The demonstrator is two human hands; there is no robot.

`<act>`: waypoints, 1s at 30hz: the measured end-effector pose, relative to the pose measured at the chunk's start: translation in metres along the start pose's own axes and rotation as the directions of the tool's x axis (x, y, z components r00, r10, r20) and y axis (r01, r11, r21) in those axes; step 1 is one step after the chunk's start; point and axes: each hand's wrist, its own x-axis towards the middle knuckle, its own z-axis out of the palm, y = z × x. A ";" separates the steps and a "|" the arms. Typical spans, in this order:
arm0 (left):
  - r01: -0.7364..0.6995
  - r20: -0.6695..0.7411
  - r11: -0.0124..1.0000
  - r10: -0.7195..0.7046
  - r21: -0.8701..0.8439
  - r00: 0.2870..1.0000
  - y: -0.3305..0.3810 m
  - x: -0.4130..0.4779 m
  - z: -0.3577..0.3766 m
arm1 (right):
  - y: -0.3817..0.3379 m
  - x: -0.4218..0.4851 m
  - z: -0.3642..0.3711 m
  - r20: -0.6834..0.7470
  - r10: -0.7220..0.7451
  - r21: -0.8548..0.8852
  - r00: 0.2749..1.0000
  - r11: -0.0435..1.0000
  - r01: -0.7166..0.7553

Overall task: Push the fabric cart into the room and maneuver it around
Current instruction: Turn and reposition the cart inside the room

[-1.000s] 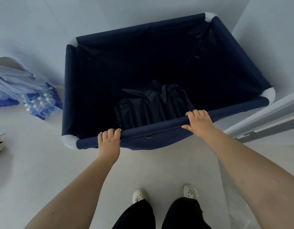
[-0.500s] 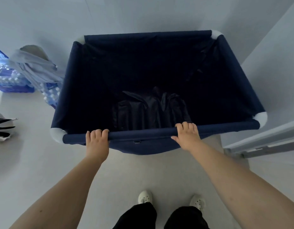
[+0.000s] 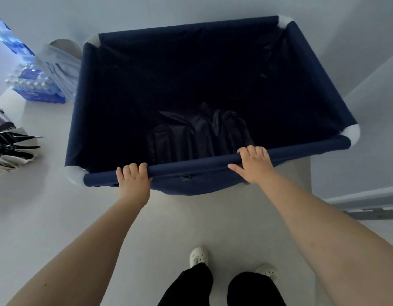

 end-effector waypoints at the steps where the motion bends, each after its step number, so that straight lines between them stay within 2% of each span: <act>1: 0.009 0.003 1.000 -0.009 -0.010 1.000 0.005 0.001 0.000 | 0.005 0.006 -0.001 -0.001 -0.007 -0.006 1.000 1.000 0.007; 10: 0.074 -0.013 0.995 -0.075 -0.060 0.997 0.062 0.013 0.000 | 0.062 0.045 -0.013 -0.008 -0.074 -0.045 0.997 0.996 0.074; 18: 0.097 -0.062 0.989 -0.104 -0.107 0.993 0.102 0.015 -0.003 | 0.101 0.043 -0.016 -0.058 -0.111 0.001 0.992 0.994 0.111; 24: 0.078 -0.025 0.995 -0.080 -0.069 0.997 0.129 0.017 -0.010 | 0.137 0.025 -0.014 -0.060 -0.133 0.033 0.989 0.990 0.136; 30: 0.006 -0.047 0.997 -0.009 -0.073 0.999 0.177 0.020 -0.015 | 0.188 0.004 -0.015 -0.057 -0.073 0.045 0.996 0.996 0.076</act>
